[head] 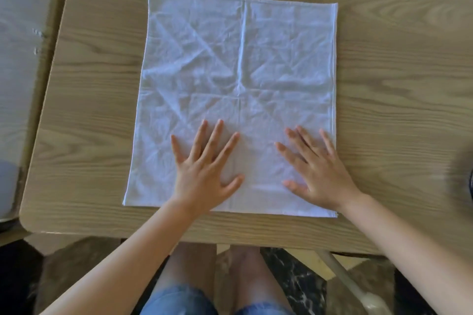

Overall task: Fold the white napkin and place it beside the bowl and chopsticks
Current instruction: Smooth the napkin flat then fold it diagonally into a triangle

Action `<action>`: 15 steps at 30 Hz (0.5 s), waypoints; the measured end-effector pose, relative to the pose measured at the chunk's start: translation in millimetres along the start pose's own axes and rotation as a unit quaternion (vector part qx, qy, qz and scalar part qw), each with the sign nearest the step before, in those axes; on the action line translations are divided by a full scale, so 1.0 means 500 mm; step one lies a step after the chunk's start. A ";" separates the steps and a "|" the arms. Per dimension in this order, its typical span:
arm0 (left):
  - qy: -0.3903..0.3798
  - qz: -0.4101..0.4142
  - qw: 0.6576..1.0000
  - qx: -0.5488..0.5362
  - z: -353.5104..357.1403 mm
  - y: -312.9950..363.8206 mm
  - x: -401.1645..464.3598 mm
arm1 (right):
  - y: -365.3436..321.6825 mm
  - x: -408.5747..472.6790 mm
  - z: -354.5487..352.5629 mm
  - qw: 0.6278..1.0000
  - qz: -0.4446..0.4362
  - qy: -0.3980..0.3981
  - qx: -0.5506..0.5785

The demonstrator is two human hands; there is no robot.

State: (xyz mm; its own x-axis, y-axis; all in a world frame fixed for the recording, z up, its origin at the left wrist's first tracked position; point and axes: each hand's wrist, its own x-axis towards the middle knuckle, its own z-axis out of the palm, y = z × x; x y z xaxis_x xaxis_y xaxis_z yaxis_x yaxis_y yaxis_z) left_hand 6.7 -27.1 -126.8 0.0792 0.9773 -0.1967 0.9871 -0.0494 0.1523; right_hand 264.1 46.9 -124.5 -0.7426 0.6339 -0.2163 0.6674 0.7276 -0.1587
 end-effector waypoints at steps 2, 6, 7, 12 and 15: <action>-0.009 -0.019 1.000 -0.001 0.003 -0.001 -0.037 | 0.002 -0.048 0.007 0.999 -0.033 -0.022 -0.005; -0.015 -0.043 0.999 -0.001 0.005 0.003 -0.074 | 0.020 -0.117 0.007 0.991 -0.115 -0.054 -0.038; -0.017 -0.044 0.999 -0.002 0.005 0.005 -0.078 | 0.024 -0.124 0.003 0.989 -0.133 -0.050 -0.041; -0.018 -0.049 0.999 -0.006 0.004 0.009 -0.083 | 0.035 -0.120 -0.020 0.978 -0.202 0.007 -0.048; -0.022 -0.049 0.998 -0.010 0.003 0.009 -0.083 | 0.049 -0.117 -0.032 0.974 -0.219 0.011 -0.050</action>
State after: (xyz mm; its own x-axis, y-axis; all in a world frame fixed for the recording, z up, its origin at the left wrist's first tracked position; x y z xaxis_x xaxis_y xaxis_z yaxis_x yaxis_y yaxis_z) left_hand 8.1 -68.3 -119.2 -0.0113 0.9670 -0.2544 0.9876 0.0507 0.1489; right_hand 322.8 31.8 -100.1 -0.9565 0.2620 -0.1281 0.2787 0.9506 -0.1365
